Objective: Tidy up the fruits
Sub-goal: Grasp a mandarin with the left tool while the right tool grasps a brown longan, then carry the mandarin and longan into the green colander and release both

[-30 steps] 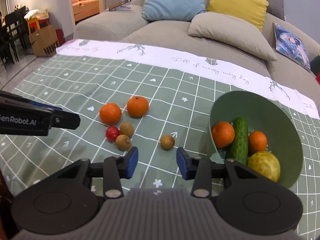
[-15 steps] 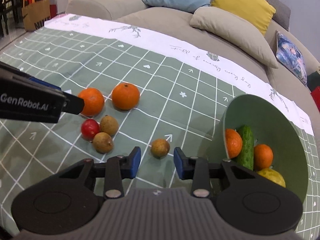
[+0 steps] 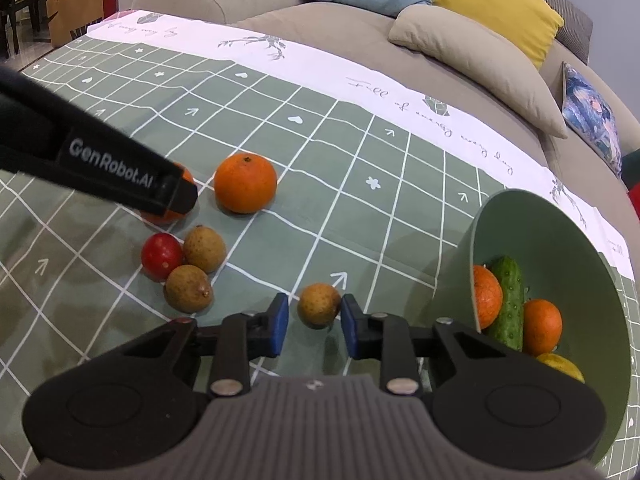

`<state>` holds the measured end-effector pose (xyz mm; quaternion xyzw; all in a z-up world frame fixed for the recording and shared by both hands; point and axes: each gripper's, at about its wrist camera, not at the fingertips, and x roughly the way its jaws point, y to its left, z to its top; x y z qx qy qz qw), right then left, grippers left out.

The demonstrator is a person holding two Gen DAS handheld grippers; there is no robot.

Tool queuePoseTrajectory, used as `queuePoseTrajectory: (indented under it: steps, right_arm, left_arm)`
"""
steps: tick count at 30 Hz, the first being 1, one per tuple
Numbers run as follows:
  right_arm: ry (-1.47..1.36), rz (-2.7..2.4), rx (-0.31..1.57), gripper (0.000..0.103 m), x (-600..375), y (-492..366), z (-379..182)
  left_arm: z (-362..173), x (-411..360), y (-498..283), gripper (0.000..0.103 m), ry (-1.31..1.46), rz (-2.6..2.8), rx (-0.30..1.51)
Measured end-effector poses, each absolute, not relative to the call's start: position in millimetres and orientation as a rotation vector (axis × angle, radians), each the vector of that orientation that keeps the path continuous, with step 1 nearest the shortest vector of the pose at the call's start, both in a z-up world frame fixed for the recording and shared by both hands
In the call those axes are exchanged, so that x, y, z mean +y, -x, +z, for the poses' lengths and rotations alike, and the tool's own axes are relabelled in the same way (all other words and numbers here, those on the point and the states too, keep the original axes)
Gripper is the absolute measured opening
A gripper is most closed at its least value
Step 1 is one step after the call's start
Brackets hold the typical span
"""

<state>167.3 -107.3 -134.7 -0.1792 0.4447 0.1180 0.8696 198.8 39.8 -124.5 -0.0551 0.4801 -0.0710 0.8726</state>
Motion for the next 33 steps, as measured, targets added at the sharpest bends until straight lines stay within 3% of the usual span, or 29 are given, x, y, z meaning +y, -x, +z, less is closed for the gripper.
queuePoseTrajectory:
  steps: [5, 14, 33]
  right_arm:
    - [0.378, 0.241, 0.938, 0.02, -109, -170, -139]
    - [0.364, 0.263, 0.926, 0.018, -112, -169, -133]
    - [0.209, 0.345, 0.846, 0.018, -148, -126, -63]
  left_arm:
    - [-130, 42, -206, 0.049, 0.113, -0.123, 1.039]
    - [-126, 47, -204, 0.047, 0.153, -0.126, 1.044]
    - [-53, 14, -154, 0.046, 0.234, -0.252, 0.972]
